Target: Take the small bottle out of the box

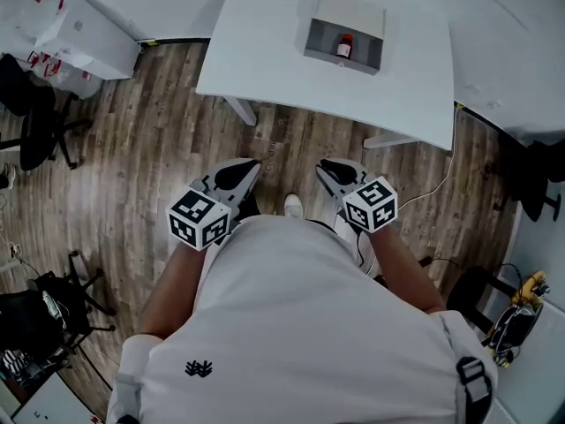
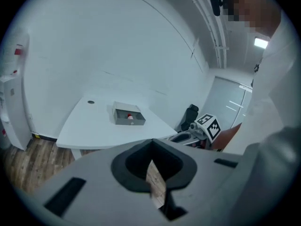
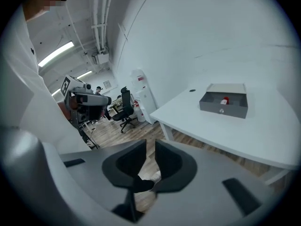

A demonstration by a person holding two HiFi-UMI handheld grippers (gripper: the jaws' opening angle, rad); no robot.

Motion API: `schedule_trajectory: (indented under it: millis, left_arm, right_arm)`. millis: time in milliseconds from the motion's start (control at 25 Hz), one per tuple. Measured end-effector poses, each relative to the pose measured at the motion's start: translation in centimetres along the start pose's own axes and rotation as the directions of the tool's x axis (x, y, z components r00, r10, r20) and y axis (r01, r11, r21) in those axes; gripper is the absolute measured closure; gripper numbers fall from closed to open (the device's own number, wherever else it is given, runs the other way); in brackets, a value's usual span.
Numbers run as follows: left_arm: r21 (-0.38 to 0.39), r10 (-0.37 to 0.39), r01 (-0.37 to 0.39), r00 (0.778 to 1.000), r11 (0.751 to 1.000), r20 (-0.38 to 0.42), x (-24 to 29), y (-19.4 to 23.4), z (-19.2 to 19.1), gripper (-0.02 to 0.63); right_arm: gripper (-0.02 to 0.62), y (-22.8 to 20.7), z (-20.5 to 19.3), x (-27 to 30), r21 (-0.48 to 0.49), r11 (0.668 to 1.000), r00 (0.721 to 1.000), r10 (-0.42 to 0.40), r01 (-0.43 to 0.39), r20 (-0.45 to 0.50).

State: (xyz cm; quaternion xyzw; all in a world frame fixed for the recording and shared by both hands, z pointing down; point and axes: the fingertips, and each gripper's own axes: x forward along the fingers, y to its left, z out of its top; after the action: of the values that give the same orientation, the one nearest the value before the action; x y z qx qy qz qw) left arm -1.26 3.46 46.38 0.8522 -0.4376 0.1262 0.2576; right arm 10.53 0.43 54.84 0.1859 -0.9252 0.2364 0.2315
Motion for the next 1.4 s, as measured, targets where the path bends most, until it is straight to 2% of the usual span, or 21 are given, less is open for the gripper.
schedule_trajectory:
  millis: [120,280,480,600,800,960,1120,1400]
  left_arm:
    - [-0.009,-0.069,0.069,0.998,0.998,-0.006,0.4,2.6,0.9,0.6]
    - [0.058,-0.147,0.149,0.989,0.987,-0.032,0.9,6.0,3.3,0.6]
    - [0.096,-0.26,0.264,0.964,0.96,-0.055,0.1,8.9,5.2,0.6]
    - [0.102,-0.289,0.297,0.953,0.95,-0.089,-0.3,10.9,4.9,0.6]
    - [0.062,-0.306,0.311,0.949,0.948,-0.073,-0.3,13.1,5.8,0.6]
    - [0.049,-0.289,0.291,0.957,0.956,-0.032,0.7,14.0,7.7,0.6]
    - [0.067,-0.259,0.259,0.966,0.964,-0.014,2.3,15.1,9.6,0.6]
    - [0.059,-0.19,0.189,0.981,0.98,0.022,4.4,16.3,11.8,0.6]
  right_arm:
    - [0.535,-1.3,1.5,1.1,0.027,0.997,0.997,-0.074,0.074,0.007]
    - [0.523,-3.7,3.7,3.0,0.09,0.981,0.985,-0.174,0.172,0.013]
    - [0.512,-6.8,5.7,4.4,0.172,0.941,0.956,-0.295,0.29,0.002]
    - [0.503,-8.6,6.7,4.8,0.215,0.914,0.936,-0.352,0.344,0.0]
    - [0.483,-12.2,8.1,4.8,0.237,0.883,0.912,-0.408,0.406,-0.041]
    - [0.46,-16.3,9.8,4.6,0.241,0.866,0.898,-0.435,0.438,-0.066]
    - [0.428,-20.6,11.2,5.5,0.227,0.861,0.891,-0.444,0.455,-0.1]
    - [0.409,-26.2,12.1,7.0,0.196,0.862,0.883,-0.445,0.468,-0.151]
